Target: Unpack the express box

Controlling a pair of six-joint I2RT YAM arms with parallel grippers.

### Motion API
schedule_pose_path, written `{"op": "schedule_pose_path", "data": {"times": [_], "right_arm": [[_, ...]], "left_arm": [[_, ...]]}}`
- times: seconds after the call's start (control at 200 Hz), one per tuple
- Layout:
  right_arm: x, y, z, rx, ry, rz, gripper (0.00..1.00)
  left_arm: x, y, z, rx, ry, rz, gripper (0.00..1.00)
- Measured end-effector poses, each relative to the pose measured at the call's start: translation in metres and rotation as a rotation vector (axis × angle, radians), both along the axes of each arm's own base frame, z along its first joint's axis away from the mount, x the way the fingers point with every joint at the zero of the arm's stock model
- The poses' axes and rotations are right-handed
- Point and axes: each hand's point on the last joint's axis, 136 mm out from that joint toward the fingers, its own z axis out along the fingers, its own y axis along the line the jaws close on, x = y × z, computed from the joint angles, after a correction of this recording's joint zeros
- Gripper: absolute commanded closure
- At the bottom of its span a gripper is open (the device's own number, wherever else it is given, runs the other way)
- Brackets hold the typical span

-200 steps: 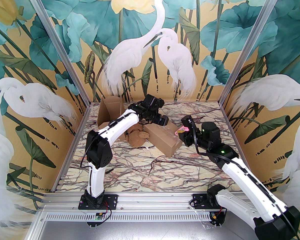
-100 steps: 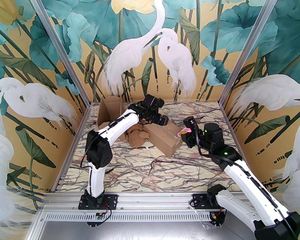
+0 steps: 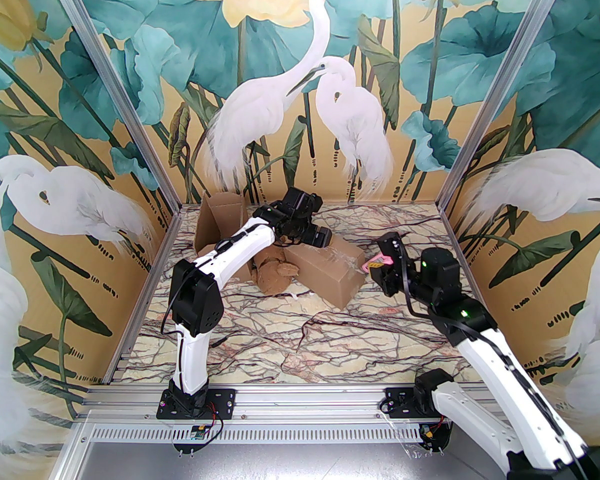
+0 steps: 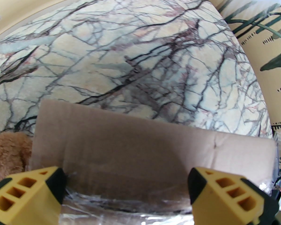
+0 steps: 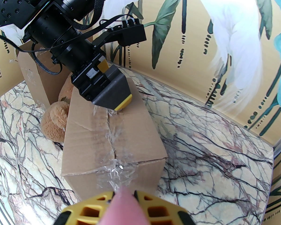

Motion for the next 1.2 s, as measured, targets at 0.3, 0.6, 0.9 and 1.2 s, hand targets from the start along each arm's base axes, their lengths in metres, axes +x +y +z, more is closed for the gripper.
{"op": "schedule_pose_path", "data": {"times": [0.3,0.6,0.9,1.2], "right_arm": [[-0.002,-0.005,0.016,-0.011,-0.052,-0.011,1.0],[-0.018,-0.027,-0.007,-0.03,-0.046,-0.086,1.0],[-0.028,-0.056,-0.015,-0.084,-0.049,-0.197,1.0],[-0.032,-0.081,-0.04,-0.164,0.017,-0.286,1.0]], "left_arm": [[0.001,0.001,0.0,0.003,-0.002,0.003,0.07],[-0.004,-0.004,-0.001,0.011,-0.004,-0.025,0.07],[-0.005,-0.005,-0.001,0.02,-0.011,-0.036,0.08],[0.001,0.002,-0.002,0.031,-0.018,-0.017,0.08]]}}
